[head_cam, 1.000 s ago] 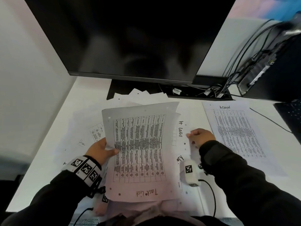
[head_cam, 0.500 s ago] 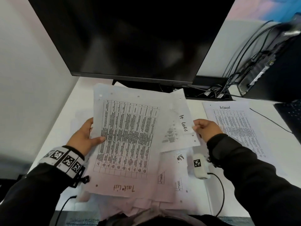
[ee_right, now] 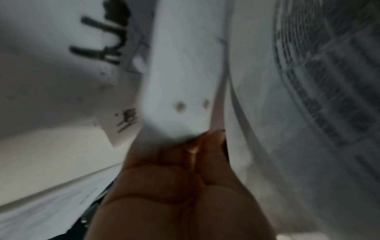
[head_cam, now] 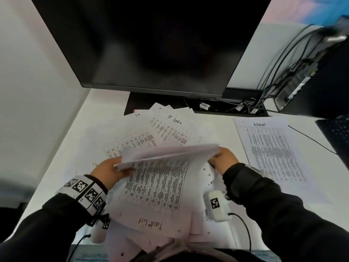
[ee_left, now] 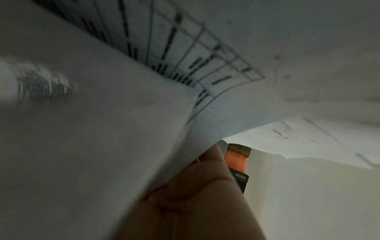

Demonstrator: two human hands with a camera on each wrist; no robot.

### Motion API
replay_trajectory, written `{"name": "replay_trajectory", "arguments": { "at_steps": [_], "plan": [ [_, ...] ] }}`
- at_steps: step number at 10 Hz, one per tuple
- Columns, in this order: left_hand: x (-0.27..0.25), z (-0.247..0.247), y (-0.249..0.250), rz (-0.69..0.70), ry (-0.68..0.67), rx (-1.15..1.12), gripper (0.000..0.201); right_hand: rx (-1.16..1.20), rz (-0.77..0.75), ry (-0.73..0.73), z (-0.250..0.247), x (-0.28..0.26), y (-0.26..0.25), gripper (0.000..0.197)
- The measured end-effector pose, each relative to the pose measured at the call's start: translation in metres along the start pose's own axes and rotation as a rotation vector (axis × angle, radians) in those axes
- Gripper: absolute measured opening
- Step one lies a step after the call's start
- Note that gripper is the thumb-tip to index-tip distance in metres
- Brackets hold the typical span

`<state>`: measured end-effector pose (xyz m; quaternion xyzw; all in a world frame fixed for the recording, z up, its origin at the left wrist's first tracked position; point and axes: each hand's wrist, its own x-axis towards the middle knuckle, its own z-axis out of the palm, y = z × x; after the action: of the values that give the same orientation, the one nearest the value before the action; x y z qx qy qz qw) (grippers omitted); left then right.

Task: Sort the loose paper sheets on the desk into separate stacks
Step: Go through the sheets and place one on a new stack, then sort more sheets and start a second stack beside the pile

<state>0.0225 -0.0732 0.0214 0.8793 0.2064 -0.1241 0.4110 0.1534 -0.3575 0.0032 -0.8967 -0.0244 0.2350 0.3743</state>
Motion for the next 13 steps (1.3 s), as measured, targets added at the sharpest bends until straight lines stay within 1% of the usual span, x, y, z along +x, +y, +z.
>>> {"name": "replay_trajectory", "arguments": {
  "at_steps": [1,2,3,4,5,6,7,8,9,10,11,12,13],
  "plan": [
    [-0.006,0.004,-0.002,0.039,0.019,0.021,0.034,0.061,0.135,-0.026,0.0,0.001,0.015,0.028],
    [-0.011,0.0,-0.005,0.05,0.031,-0.067,0.042,0.095,0.241,-0.039,0.002,-0.004,0.021,0.028],
    [-0.014,-0.005,-0.008,-0.009,0.096,-0.187,0.026,0.122,0.26,-0.082,0.006,-0.009,0.015,0.025],
    [-0.008,-0.011,-0.013,-0.085,0.261,-0.309,0.046,0.293,0.297,-0.111,0.015,-0.012,0.009,0.018],
    [0.003,-0.019,-0.028,-0.275,0.324,-0.172,0.07,0.318,0.295,-0.111,0.023,-0.012,0.008,0.014],
    [0.008,-0.02,-0.045,-0.413,0.349,-0.114,0.062,0.138,0.222,-0.005,0.029,-0.004,0.004,0.017],
    [0.01,-0.012,-0.045,-0.407,0.346,-0.144,0.052,0.075,0.193,-0.01,0.031,-0.002,-0.01,0.007],
    [0.011,0.0,-0.039,-0.368,0.283,-0.175,0.039,0.26,0.358,-0.13,0.034,0.001,-0.026,0.018],
    [0.009,0.006,-0.037,-0.342,0.222,-0.165,0.035,0.341,0.43,-0.194,0.039,-0.001,-0.037,0.025],
    [0.008,0.009,-0.041,-0.33,0.202,-0.263,0.035,0.359,0.344,-0.088,0.046,0.002,-0.032,0.018],
    [0.001,0.009,-0.035,-0.299,0.155,-0.461,0.032,0.228,0.331,-0.056,0.05,0.007,-0.027,0.029],
    [0.0,0.009,-0.033,-0.277,0.136,-0.482,0.035,0.106,0.354,0.019,0.048,0.012,-0.027,0.03],
    [-0.001,0.009,-0.032,-0.266,0.127,-0.507,0.034,0.054,0.368,0.038,0.048,0.017,-0.023,0.024]
  ]
}}
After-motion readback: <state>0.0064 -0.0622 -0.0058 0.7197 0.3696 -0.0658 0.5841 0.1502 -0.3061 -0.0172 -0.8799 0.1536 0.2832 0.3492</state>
